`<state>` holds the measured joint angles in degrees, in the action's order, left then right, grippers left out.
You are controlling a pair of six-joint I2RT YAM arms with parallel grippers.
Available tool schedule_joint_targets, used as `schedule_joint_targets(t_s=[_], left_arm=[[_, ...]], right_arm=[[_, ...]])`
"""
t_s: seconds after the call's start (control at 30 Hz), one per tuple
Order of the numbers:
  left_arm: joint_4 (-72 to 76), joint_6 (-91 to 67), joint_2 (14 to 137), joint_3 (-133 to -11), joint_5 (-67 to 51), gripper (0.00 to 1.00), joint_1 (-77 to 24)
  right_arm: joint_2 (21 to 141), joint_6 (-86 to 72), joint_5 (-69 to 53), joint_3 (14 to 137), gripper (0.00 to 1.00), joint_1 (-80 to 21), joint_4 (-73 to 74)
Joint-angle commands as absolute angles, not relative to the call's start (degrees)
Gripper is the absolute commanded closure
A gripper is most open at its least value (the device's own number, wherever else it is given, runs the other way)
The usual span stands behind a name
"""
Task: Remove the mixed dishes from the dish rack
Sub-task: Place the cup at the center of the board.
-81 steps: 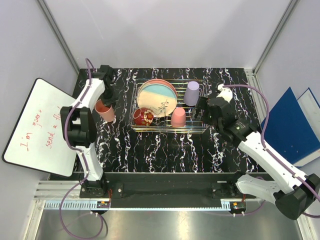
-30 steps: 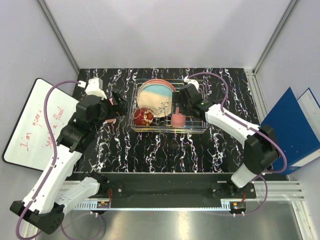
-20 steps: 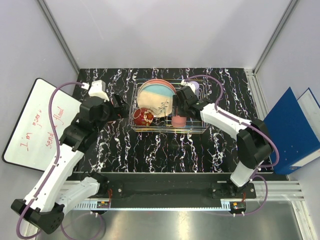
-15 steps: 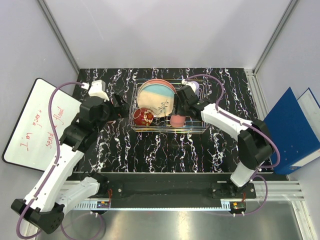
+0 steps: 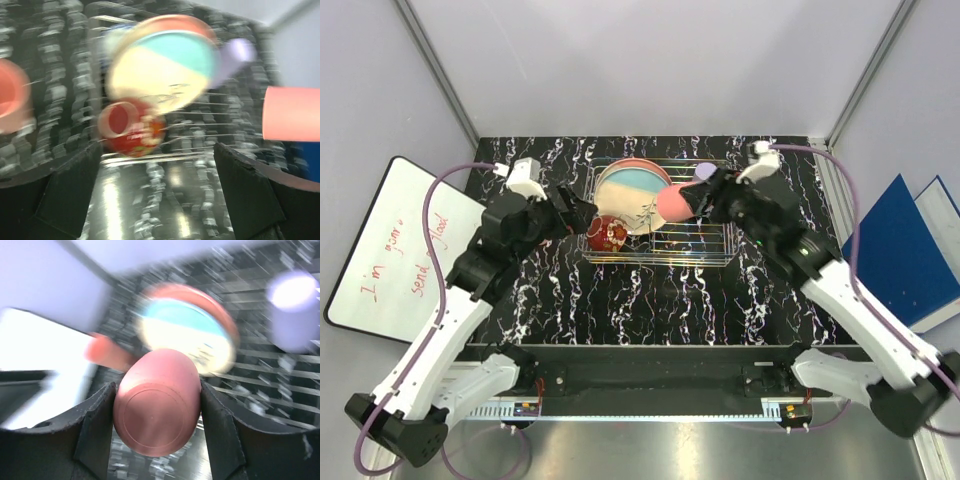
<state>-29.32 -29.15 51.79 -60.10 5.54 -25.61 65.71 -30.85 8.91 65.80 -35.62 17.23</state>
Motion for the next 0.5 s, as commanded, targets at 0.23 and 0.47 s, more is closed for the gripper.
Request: schedule_joint_targets(t_s=[0.23,0.47], left_arm=[[25.98,-55.16,46.84,-45.89,-32.5,0.01,-25.4],[39.36,-62.92,50.36,-43.16,-38.49,0.01,-25.4]], right_arm=[[55.28,-53.69,-17.74,48.8,1.0,-32.17,-17.65],[57.83,-61.69,-21.44,43.07,1.0,-31.9,-32.68]])
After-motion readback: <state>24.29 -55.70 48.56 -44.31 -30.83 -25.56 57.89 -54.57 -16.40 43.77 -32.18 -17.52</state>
